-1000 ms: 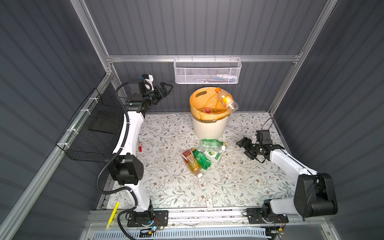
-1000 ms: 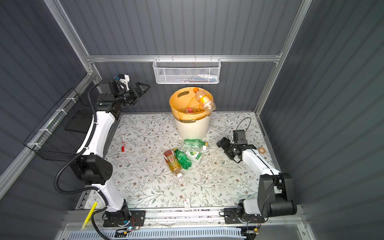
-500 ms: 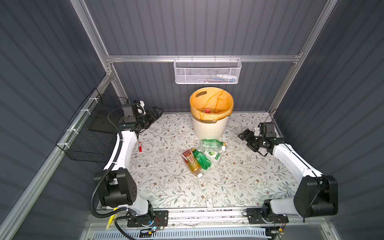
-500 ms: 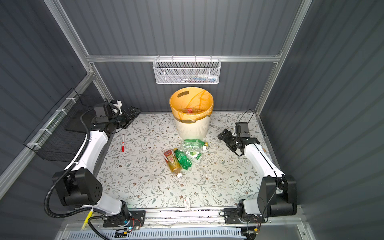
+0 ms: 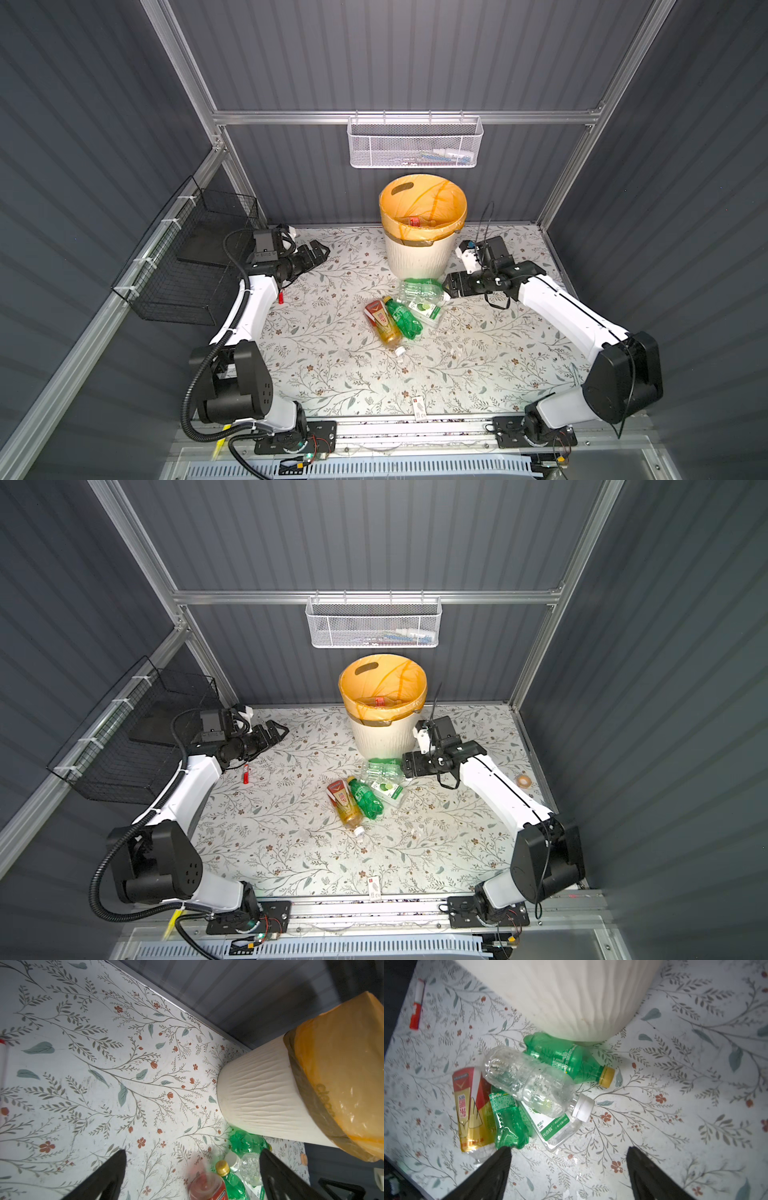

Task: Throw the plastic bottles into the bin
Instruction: 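Grasp the crumpled clear bottle with the right gripper while the left draws back, then lift the crumpled clear bottle with the right gripper over the bin and release it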

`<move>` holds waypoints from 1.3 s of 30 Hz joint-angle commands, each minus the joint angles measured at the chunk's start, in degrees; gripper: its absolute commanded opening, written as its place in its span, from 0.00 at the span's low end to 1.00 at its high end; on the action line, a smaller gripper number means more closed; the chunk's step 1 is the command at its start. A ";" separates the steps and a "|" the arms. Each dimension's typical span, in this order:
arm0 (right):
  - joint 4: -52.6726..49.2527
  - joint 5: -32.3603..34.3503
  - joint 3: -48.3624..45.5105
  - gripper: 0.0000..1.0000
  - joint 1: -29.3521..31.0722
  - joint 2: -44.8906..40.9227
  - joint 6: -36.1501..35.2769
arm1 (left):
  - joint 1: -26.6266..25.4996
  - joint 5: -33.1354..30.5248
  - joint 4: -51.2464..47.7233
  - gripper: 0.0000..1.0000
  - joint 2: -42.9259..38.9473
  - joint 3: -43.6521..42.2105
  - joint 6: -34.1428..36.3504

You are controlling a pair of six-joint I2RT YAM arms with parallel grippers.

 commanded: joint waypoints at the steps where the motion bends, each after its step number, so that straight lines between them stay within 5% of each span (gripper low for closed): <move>1: -3.45 2.50 2.52 0.90 3.93 3.00 -15.79 | 0.43 -1.58 -2.80 1.00 -2.06 -1.75 4.17; 6: -3.54 4.05 6.50 0.89 7.96 9.68 -25.01 | 0.43 -1.67 -1.39 1.00 -2.92 -3.64 4.11; 15: 4.50 9.54 8.04 0.88 11.49 16.79 -30.10 | 0.43 -2.97 -0.30 1.00 -3.33 -4.94 4.97; 32: 15.64 15.41 3.35 0.89 13.01 20.39 -33.61 | 0.52 -3.08 0.64 1.00 -1.54 -5.57 5.20; 39: 16.45 14.82 1.38 0.79 13.17 19.57 -32.91 | 0.52 -3.26 0.81 1.00 -1.76 -5.83 5.29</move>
